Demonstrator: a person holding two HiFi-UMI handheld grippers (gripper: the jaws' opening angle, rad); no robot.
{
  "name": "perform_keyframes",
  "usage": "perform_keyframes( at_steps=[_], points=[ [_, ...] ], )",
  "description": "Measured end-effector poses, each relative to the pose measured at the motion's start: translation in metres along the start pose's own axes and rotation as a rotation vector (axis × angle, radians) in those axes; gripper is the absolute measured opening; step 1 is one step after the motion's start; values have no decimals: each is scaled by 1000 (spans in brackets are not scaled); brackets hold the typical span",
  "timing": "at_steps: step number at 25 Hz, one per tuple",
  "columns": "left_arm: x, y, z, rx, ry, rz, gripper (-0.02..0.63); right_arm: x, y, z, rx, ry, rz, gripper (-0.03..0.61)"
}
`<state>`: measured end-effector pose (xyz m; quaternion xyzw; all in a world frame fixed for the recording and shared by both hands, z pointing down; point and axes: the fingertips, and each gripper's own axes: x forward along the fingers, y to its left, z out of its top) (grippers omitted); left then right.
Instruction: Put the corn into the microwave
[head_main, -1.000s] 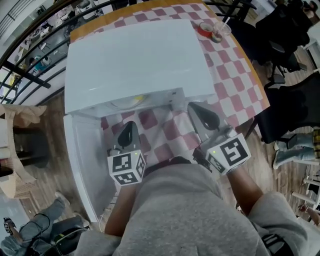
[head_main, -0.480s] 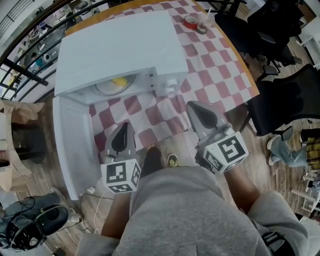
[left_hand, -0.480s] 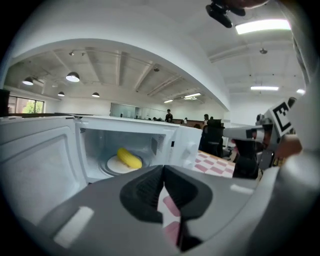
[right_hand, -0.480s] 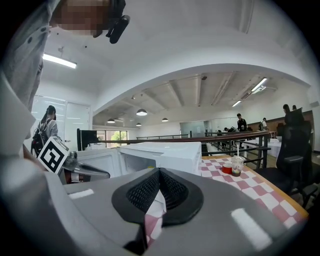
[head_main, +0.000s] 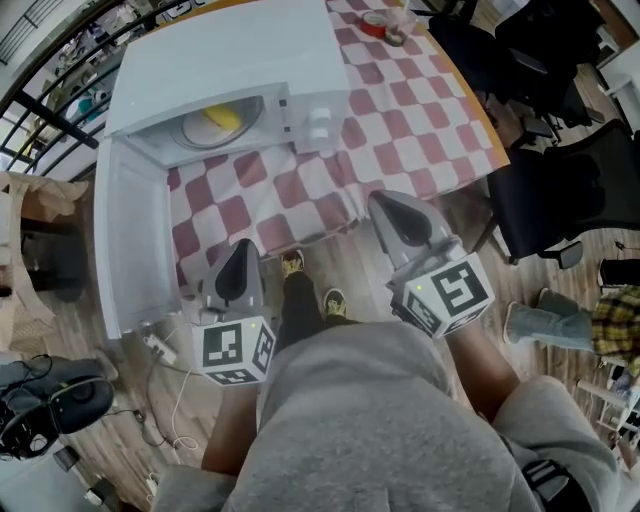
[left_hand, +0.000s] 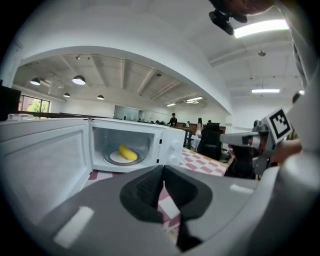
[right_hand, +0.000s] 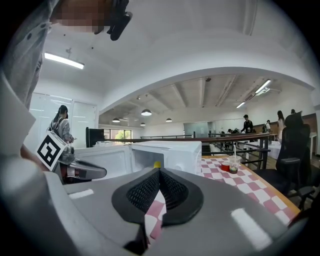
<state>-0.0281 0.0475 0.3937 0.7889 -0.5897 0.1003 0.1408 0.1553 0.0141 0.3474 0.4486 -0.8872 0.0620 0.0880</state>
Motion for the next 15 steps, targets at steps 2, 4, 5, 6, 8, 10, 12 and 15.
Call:
perform_keyframes(
  at_steps=[2, 4, 5, 6, 8, 10, 12, 15],
  points=[
    [-7, -6, -4, -21, -4, -4, 11, -9, 1, -1, 5, -8, 3, 0],
    [-11, -9, -7, -43, -7, -5, 11, -15, 2, 0, 8, -19, 6, -2],
    [-13, -10, -7, -49, -11, -5, 11, -17, 2, 0, 6, -23, 7, 0],
    [-14, -12, -5, -52, -16, -4, 11, -19, 3, 0, 5, -25, 8, 0],
    [-17, -13, -2, -57, -25, -2, 11, -22, 4, 0, 7, -28, 12, -2],
    [-20, -13, 1, -54, -31, 4, 11, -24, 4, 0, 11, -30, 19, 0],
    [-20, -14, 4, -49, -36, 5, 11, -25, 3, 2, 10, -33, 21, 0],
    [-21, -17, 7, -48, -40, 3, 11, -27, 0, 3, 8, -37, 19, 0]
  ],
)
